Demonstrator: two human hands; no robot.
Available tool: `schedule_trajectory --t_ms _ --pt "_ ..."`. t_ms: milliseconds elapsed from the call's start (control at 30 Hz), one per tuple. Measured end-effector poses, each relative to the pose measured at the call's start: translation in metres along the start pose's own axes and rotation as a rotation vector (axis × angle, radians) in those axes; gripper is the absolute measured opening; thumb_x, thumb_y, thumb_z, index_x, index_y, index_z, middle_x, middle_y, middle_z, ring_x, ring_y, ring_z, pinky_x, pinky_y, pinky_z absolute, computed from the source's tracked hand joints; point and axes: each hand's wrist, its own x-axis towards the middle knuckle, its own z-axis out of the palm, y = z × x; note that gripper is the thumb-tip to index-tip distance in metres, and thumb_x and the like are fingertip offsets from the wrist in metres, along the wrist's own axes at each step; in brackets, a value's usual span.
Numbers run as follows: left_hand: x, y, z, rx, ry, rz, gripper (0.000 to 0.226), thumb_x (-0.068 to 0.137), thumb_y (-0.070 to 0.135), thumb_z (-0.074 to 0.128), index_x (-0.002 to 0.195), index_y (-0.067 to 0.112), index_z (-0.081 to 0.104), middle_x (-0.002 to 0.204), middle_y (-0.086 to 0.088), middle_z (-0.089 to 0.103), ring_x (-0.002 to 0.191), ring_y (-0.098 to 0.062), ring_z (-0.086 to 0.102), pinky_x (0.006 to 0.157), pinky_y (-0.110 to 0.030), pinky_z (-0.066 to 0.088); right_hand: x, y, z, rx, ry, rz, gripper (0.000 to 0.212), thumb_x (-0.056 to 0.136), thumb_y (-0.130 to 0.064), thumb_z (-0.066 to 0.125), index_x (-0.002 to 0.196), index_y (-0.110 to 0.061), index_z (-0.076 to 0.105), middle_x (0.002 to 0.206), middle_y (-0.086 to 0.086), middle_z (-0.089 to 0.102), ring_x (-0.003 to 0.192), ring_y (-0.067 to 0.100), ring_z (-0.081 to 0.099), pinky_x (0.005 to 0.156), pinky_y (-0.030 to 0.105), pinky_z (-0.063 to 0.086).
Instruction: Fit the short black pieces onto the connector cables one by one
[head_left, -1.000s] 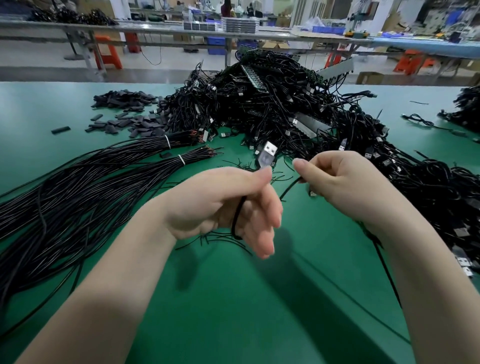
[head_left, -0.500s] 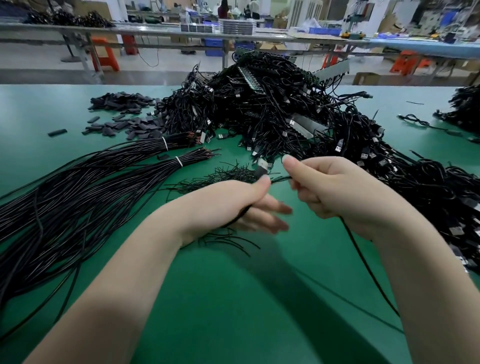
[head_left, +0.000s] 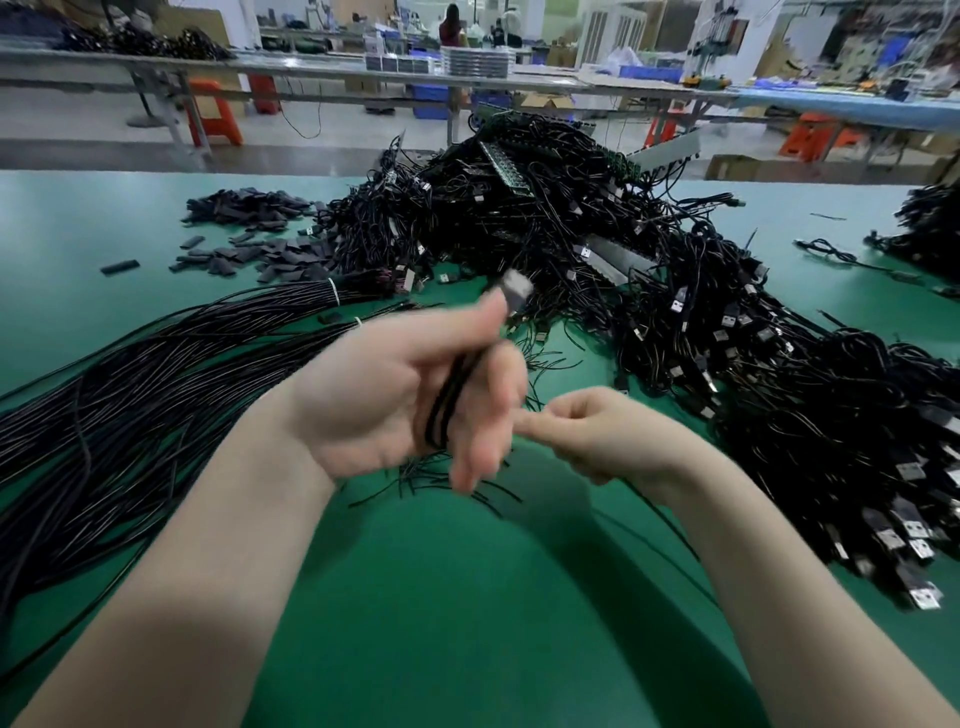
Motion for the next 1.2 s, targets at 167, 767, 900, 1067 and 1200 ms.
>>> schedule_trajectory --t_ms 167,767,900,1067,1200 --pt "0.022 -0.024 -0.004 0.36 0.377 -0.213 0.062 0.099 0.057 0.021 0.12 0.018 0.064 0.093 -0.003 0.077 0.083 -0.017 0.074 0.077 -0.025 0.054 -0.015 -0.022 -0.021 0.416 0.069 -0.187 0.041 0.096 -0.044 0.05 0.064 -0.024 0.064 0.049 -0.011 0.034 0.04 0.007 0.022 0.04 0.017 0.02" --pt "0.027 -0.023 0.003 0.301 0.523 -0.134 0.053 0.104 0.047 0.023 0.11 0.015 0.066 0.09 -0.002 0.077 0.079 -0.012 0.073 0.07 -0.024 0.051 -0.022 -0.028 -0.022 0.309 0.11 -0.242 0.036 0.102 -0.035 0.045 0.078 -0.025 0.071 0.053 -0.011 0.038 0.044 0.008 0.027 0.042 0.016 0.025" --pt "0.031 -0.019 0.001 -0.075 0.562 0.16 0.051 0.102 0.044 0.028 0.117 0.011 0.064 0.11 -0.005 0.074 0.105 -0.015 0.069 0.103 -0.037 0.043 -0.028 -0.038 -0.003 0.327 -0.095 -0.379 0.027 0.103 -0.025 0.042 0.099 -0.019 0.067 0.058 -0.009 0.045 0.047 0.009 0.034 0.046 0.02 0.032" --pt "0.032 -0.015 0.008 -0.409 0.512 0.342 0.043 0.105 0.038 0.028 0.1 0.014 0.064 0.093 0.0 0.076 0.083 -0.012 0.072 0.076 -0.023 0.057 -0.016 -0.027 0.006 0.199 -0.144 -0.233 0.037 0.1 -0.037 0.042 0.073 -0.017 0.059 0.053 -0.006 0.036 0.048 0.011 0.031 0.051 0.025 0.028" --pt "0.035 -0.015 0.013 -0.434 0.599 0.394 0.037 0.104 0.035 0.034 0.086 0.017 0.061 0.079 0.003 0.074 0.072 -0.009 0.071 0.064 -0.021 0.056 -0.012 -0.019 0.001 0.145 -0.211 -0.224 0.037 0.099 -0.037 0.044 0.073 -0.02 0.063 0.053 -0.007 0.036 0.05 0.011 0.031 0.051 0.024 0.03"
